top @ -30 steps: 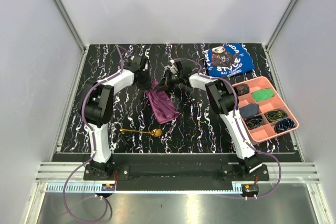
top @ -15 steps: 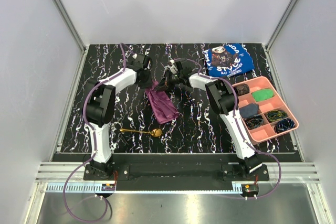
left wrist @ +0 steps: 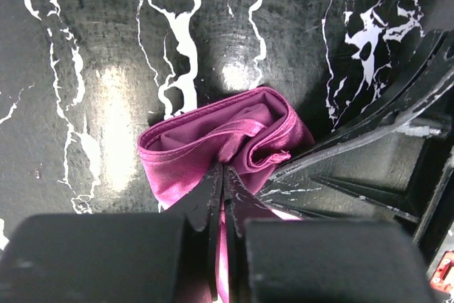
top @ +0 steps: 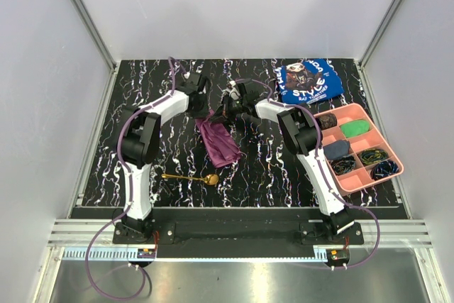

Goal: Fold the napkin into a case and place the utensils inside
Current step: Fold the 2/3-rectangle-folded napkin at the center of the board.

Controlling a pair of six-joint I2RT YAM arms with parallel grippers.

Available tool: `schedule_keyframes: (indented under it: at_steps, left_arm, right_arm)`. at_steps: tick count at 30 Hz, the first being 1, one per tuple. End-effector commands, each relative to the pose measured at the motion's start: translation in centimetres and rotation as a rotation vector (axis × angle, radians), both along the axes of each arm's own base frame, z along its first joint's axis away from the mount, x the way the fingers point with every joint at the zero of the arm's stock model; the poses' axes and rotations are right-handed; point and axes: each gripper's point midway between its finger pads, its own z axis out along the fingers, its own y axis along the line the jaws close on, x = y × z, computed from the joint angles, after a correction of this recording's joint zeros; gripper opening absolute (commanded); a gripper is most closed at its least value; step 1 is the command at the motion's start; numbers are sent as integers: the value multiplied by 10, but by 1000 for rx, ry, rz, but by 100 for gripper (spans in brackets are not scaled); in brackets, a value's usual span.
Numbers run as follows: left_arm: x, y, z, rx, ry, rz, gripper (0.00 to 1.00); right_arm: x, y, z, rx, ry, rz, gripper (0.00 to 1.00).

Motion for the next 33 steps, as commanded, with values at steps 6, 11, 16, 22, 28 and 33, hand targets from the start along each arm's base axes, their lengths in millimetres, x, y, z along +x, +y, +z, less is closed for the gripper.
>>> schedule_keyframes:
  at_steps: [6, 11, 16, 22, 28, 33]
  left_arm:
    - [20, -2, 42, 9, -108, -7, 0]
    - [10, -4, 62, -44, -131, -5, 0]
    - [3, -8, 68, -72, -136, -40, 0]
    - [-6, -2, 50, -12, -95, -57, 29]
    - [-4, -17, 41, 9, -90, -87, 43]
    - [-5, -18, 34, 52, -89, -93, 42]
  right_arm:
    - [-8, 11, 27, 6, -49, 40, 0]
    - [-11, 10, 30, -3, -60, 44, 0]
    - [-13, 6, 33, -24, -70, 42, 0]
    - [-5, -19, 32, -39, -60, 9, 0]
    - [-6, -25, 37, -33, -69, 15, 0]
    - [-8, -29, 38, -40, -70, 9, 0]
